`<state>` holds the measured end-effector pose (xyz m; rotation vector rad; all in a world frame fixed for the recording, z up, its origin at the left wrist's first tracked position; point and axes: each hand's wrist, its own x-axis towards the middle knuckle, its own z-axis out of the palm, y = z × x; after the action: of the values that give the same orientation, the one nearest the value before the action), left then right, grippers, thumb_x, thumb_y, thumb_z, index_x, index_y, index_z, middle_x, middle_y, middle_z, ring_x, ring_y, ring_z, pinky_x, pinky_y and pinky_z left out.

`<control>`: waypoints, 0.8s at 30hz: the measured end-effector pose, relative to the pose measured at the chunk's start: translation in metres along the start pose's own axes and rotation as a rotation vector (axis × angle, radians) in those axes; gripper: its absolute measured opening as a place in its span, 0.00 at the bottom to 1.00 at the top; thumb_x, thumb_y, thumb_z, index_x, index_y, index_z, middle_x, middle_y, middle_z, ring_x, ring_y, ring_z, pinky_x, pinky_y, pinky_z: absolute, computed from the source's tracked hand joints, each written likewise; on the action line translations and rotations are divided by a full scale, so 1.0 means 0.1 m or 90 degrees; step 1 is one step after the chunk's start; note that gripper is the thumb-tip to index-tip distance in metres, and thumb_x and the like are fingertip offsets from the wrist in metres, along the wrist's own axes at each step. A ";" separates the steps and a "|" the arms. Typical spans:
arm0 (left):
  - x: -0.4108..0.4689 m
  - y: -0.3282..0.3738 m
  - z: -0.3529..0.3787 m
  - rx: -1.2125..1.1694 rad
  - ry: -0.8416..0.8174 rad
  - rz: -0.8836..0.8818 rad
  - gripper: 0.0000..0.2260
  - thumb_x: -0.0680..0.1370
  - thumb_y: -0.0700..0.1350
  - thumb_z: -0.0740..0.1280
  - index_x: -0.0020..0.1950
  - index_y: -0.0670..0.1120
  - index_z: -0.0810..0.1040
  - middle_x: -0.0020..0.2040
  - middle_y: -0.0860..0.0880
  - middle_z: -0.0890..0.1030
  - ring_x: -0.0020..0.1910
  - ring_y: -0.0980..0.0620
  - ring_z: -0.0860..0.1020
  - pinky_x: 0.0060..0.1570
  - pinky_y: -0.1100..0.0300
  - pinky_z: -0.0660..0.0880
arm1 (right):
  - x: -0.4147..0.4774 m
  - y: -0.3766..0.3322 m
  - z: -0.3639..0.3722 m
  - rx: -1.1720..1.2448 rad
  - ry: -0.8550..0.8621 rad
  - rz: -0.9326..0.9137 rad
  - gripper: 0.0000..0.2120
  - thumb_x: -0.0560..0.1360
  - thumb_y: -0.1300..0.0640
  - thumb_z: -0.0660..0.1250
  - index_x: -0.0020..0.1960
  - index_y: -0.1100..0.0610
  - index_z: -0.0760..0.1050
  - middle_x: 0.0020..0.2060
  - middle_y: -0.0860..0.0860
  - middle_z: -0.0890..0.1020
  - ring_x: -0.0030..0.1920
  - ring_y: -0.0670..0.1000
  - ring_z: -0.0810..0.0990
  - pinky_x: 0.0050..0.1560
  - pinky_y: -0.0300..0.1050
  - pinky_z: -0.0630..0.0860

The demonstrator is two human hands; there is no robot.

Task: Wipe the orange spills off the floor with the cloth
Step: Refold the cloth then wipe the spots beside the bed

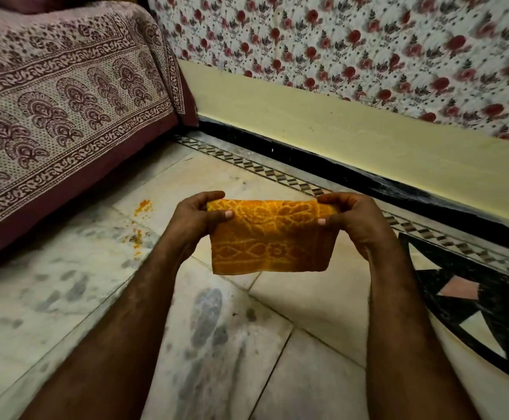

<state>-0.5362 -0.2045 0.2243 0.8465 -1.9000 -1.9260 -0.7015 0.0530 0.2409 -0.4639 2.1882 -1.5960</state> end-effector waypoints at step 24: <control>0.26 1.04 -0.41 0.610 -0.229 0.051 0.15 0.66 0.48 0.81 0.51 0.49 0.86 0.47 0.51 0.86 0.51 0.51 0.82 0.52 0.55 0.79 | 0.09 -0.34 0.05 -0.129 -0.022 -0.093 0.16 0.72 0.64 0.77 0.58 0.56 0.82 0.49 0.52 0.83 0.55 0.57 0.81 0.58 0.53 0.78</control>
<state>-0.5516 -0.2610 0.3234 0.6220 -3.0761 -1.0891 -0.7060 0.0345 0.2707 -0.7214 2.3482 -1.4294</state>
